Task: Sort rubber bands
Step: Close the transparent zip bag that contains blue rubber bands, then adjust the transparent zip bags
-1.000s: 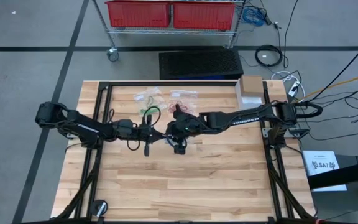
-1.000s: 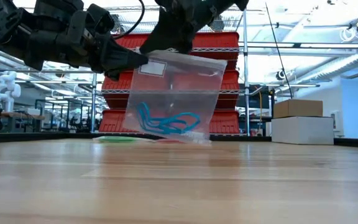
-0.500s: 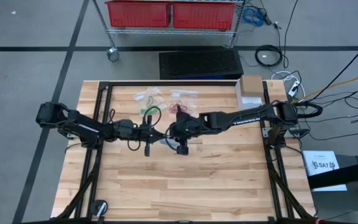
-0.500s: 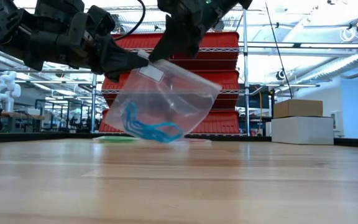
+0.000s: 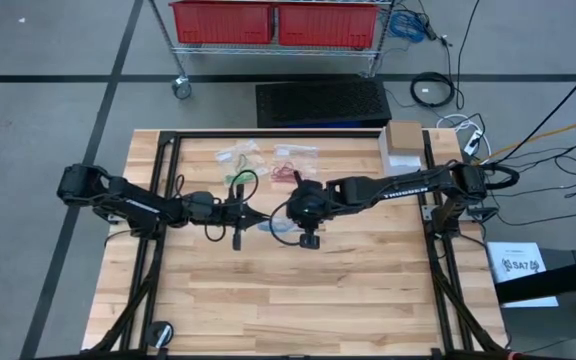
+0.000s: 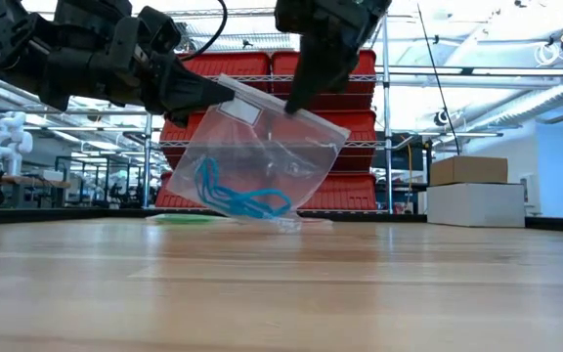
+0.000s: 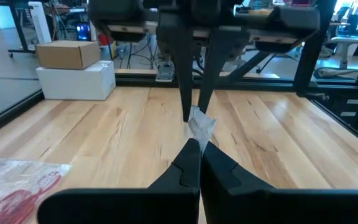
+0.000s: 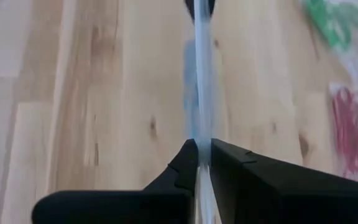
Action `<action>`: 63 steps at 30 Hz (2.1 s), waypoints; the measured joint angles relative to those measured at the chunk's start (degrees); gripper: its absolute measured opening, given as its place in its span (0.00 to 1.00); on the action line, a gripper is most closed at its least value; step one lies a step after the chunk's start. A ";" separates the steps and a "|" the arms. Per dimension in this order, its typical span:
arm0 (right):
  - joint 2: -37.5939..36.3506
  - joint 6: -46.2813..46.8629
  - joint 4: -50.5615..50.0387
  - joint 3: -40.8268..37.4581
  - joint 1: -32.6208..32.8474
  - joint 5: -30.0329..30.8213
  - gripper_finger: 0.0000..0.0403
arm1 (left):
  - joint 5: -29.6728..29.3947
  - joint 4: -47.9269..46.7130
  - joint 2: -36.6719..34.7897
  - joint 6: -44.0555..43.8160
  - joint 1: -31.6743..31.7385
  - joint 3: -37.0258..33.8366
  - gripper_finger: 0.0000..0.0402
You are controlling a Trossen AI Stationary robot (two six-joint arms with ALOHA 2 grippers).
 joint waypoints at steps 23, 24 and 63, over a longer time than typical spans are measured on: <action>-0.31 2.90 -12.84 -0.06 0.00 1.60 0.03 | -0.76 -0.57 -0.06 0.02 0.01 0.00 0.00; -0.31 3.07 -12.88 -0.07 0.00 2.61 0.03 | -1.04 -0.72 -0.07 0.00 0.01 0.00 0.00; -2.16 3.97 -6.38 -7.50 -9.24 13.64 0.41 | -33.28 -17.88 -0.28 -1.97 6.06 -0.02 0.37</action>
